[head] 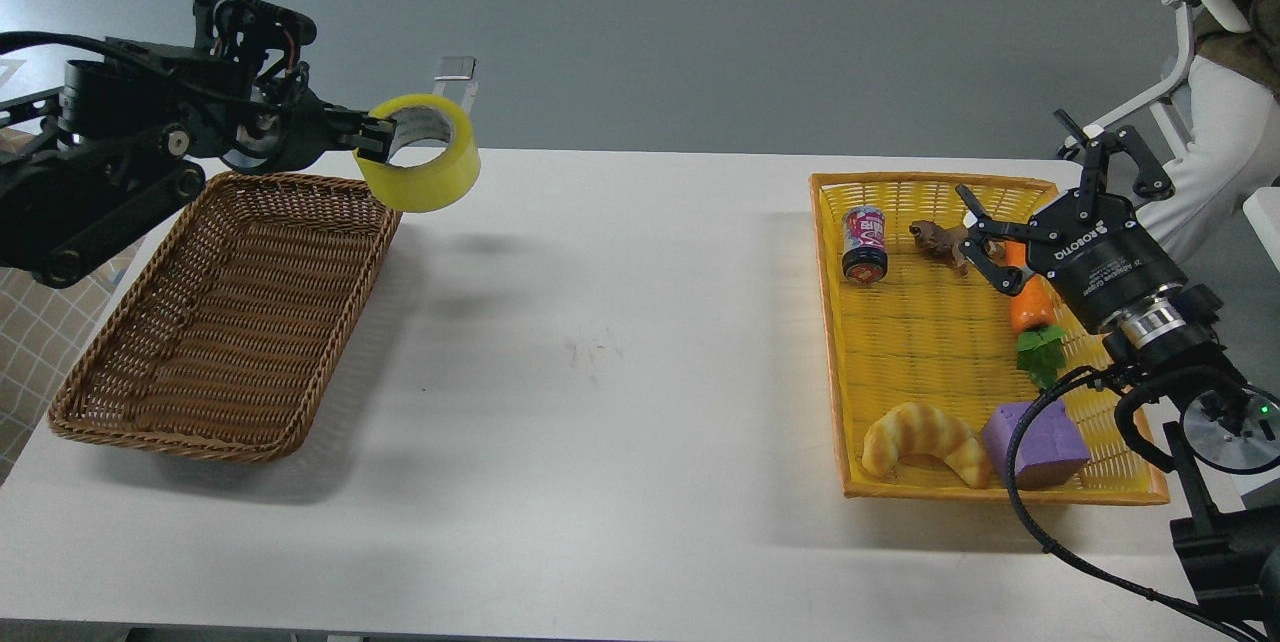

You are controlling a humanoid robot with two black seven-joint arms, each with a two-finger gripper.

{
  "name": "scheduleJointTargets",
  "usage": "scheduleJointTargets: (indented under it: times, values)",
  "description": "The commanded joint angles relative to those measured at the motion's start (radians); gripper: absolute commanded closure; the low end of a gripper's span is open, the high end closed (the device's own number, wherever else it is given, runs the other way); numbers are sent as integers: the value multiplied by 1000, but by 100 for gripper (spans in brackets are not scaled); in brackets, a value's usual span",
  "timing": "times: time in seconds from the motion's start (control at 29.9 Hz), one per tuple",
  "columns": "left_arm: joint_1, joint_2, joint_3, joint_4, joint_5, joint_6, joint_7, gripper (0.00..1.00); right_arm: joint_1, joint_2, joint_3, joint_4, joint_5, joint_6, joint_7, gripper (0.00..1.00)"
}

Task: Place and transfer tape with both arms
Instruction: 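Lift the tape roll with the left gripper and carry it over the wicker basket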

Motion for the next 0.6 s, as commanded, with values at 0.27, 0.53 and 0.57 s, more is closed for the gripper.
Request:
scheduleJointTargets:
  times: [0.27,0.53,0.57]
  values:
    - [43,164,87,1,-7,1,-14,100,2,27,-7,2,0,0,0,0]
    - [175,183,87,16,-25,91,-17,100,2,28,-10,0,0,0,0,0]
    - [193,183,86,16,-37,104,-17,100,0,28,-10,0,0,0,0,0]
